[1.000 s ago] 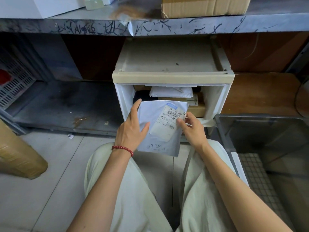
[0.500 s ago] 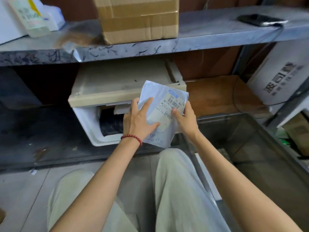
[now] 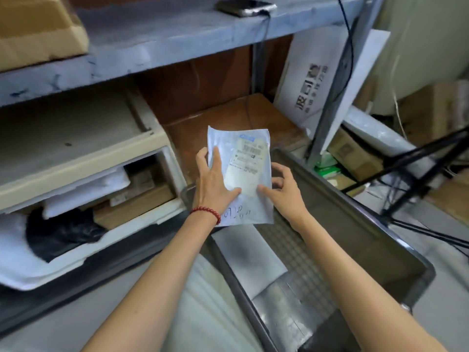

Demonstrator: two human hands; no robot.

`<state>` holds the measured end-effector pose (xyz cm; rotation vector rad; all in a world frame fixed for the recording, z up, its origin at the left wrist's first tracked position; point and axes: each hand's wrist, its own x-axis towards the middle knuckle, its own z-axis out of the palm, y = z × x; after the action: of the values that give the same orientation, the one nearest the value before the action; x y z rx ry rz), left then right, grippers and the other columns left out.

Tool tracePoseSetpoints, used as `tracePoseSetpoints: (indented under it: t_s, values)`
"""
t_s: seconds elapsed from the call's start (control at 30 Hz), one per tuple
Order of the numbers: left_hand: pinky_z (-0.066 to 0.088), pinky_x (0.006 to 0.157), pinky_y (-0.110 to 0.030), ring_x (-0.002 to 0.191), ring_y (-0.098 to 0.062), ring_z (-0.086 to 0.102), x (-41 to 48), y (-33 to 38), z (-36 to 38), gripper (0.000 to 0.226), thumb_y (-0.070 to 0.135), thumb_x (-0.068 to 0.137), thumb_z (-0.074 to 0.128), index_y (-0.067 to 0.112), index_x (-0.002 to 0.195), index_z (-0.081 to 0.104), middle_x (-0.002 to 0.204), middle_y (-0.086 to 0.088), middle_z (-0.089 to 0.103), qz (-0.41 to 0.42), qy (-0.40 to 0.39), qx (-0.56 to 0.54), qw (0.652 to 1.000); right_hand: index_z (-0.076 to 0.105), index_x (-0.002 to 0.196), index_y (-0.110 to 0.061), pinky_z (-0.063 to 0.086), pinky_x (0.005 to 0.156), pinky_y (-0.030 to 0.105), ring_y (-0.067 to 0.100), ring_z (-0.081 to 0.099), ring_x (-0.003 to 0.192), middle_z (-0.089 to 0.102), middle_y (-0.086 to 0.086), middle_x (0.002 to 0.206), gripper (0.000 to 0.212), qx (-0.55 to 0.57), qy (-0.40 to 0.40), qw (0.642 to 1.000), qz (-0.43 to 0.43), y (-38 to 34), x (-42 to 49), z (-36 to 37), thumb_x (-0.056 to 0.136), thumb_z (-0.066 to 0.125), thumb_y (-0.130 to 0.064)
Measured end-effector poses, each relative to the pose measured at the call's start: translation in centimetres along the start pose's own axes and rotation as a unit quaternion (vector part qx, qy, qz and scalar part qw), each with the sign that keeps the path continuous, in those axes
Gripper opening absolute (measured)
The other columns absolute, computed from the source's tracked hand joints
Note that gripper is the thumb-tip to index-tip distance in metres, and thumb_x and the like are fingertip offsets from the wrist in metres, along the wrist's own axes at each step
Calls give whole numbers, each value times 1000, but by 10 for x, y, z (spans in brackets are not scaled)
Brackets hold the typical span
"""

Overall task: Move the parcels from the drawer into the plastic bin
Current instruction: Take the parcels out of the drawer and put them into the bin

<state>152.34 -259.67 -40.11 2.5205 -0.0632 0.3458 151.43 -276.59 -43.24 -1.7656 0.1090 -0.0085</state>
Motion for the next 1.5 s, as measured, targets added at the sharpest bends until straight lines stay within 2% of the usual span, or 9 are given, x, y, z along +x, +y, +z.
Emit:
tracePoseSetpoints:
  t_s: [0.17, 0.37, 0.5, 0.63, 0.83, 0.97, 1.13, 1.27, 1.5]
  values:
    - [36, 104, -35, 133, -27, 29, 0, -3, 34, 103, 41, 66, 83, 23, 148, 23, 152, -6, 7, 61, -83, 63, 993, 44, 120, -35, 42, 62, 19, 12, 62, 89, 65, -2, 96, 43, -44, 29, 996, 72, 61, -7, -24, 91, 56, -5]
    - [30, 107, -47, 143, -25, 16, -5, -34, 52, 89, 62, 77, 62, 30, 149, 20, 157, -3, 17, 102, -143, 270, 947, 46, 126, -26, 41, 64, 23, 15, 59, 91, 66, 1, 97, 40, -117, 45, 981, 145, 121, -8, -30, 93, 53, -6]
    - [28, 106, -46, 139, -21, 24, -14, -63, 53, 74, 57, 85, 53, 31, 148, 24, 151, 1, 31, 107, -173, 275, 940, 49, 124, -22, 43, 78, 35, 25, 58, 96, 61, 7, 104, 37, -193, 17, 962, 193, 157, -4, -26, 93, 49, -2]
    - [31, 101, -42, 131, -18, 36, -21, -86, 45, 61, 48, 85, 56, 31, 142, 38, 139, 6, 46, 129, -145, 246, 950, 50, 125, -23, 39, 68, 30, 31, 60, 90, 57, 9, 94, 40, -249, -17, 938, 242, 188, 4, -5, 93, 43, 1]
    - [25, 102, -37, 125, -14, 44, -32, -104, 44, 46, 46, 88, 48, 28, 131, 53, 130, 8, 54, 114, -115, 230, 960, 54, 126, -21, 36, 80, 25, 27, 55, 91, 56, 11, 100, 41, -245, -69, 941, 221, 206, 20, 49, 92, 48, 1]
    - [21, 107, -43, 125, -14, 43, -33, -103, 48, 52, 55, 89, 35, 31, 132, 51, 129, 9, 53, 100, -127, 254, 954, 64, 114, -20, 42, 74, 23, 36, 60, 99, 64, 21, 110, 33, -227, -41, 954, 193, 213, 21, 76, 93, 46, -1]
    - [15, 112, -50, 127, -16, 42, -34, -101, 52, 66, 67, 86, 21, 32, 133, 51, 131, 6, 54, 94, -154, 261, 948, 53, 137, -16, 41, 91, 29, 36, 55, 118, 60, 19, 127, 46, -265, -84, 932, 231, 220, 23, 83, 94, 43, -2]
    - [16, 113, -49, 132, -18, 38, -34, -103, 52, 69, 68, 85, 19, 30, 134, 49, 137, 2, 50, 82, -150, 262, 950, 32, 150, -18, 34, 109, 45, 37, 45, 129, 49, 15, 143, 59, -348, -120, 898, 242, 207, 22, 73, 95, 54, -24]
    - [8, 112, -57, 144, -25, 19, -39, -98, 46, 88, 74, 82, -7, 29, 148, 29, 156, -3, 27, 64, -157, 329, 929, 41, 142, -14, 44, 95, 40, 34, 46, 126, 45, 14, 141, 48, -393, -83, 902, 156, 161, 18, 46, 98, 51, -27]
